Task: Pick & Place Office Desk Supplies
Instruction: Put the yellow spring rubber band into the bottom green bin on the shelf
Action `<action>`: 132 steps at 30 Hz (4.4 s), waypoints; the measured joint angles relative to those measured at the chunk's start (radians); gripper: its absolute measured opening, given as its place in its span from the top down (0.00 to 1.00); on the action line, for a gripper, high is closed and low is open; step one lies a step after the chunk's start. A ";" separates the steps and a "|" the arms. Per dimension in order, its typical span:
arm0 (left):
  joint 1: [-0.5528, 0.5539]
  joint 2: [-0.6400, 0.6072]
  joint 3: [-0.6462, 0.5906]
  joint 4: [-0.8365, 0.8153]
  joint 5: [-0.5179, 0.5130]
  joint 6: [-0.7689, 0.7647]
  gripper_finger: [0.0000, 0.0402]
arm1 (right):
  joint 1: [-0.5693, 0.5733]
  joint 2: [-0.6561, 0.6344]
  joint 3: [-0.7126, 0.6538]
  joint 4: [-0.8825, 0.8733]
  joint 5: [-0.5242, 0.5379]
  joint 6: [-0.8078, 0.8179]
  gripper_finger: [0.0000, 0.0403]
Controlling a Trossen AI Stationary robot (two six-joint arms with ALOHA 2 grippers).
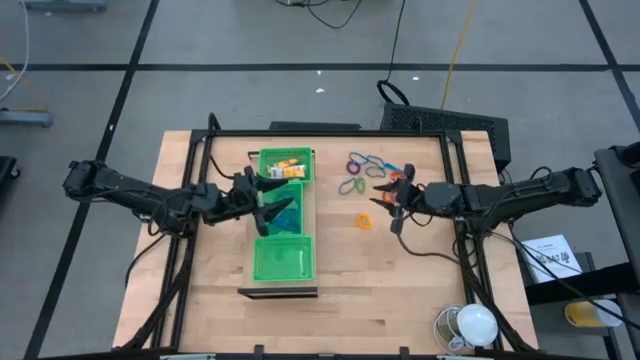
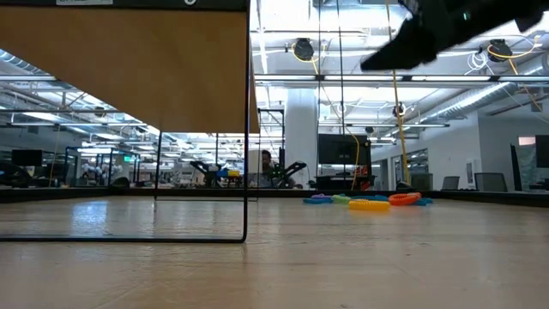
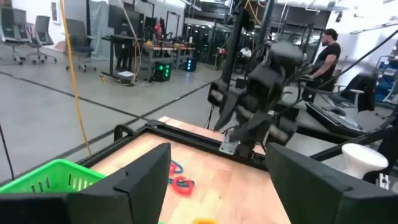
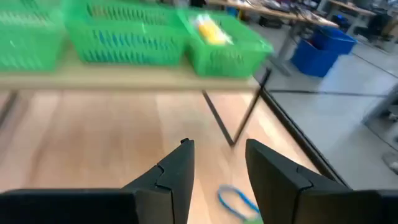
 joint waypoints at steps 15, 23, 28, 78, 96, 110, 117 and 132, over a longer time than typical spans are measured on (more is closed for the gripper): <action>0.014 -0.001 0.000 -0.005 0.000 0.010 0.31 | -0.061 0.135 -0.254 0.214 -0.141 0.262 0.66; 0.033 -0.001 0.000 -0.004 0.000 -0.025 0.31 | -0.033 0.447 -0.244 0.330 -0.160 0.288 0.49; 0.036 -0.001 0.000 -0.005 0.001 -0.031 0.31 | -0.038 0.554 -0.230 0.374 -0.161 0.288 0.39; 0.030 0.267 0.236 -0.031 0.109 -0.137 0.31 | 0.001 0.258 -0.226 0.936 -0.106 -0.203 0.96; 0.082 0.684 0.600 -0.080 0.154 -0.058 0.31 | 0.013 0.256 -0.226 0.977 -0.102 -0.238 0.96; 0.135 0.713 0.626 -0.087 0.159 -0.104 0.60 | 0.019 0.256 -0.226 0.958 -0.105 -0.252 0.96; 0.137 0.694 0.626 -0.111 0.231 -0.029 0.95 | 0.018 0.255 -0.226 0.954 -0.106 -0.226 0.90; 0.055 0.377 0.626 -0.530 0.430 -0.020 0.95 | 0.018 0.254 -0.226 0.943 -0.104 -0.141 0.53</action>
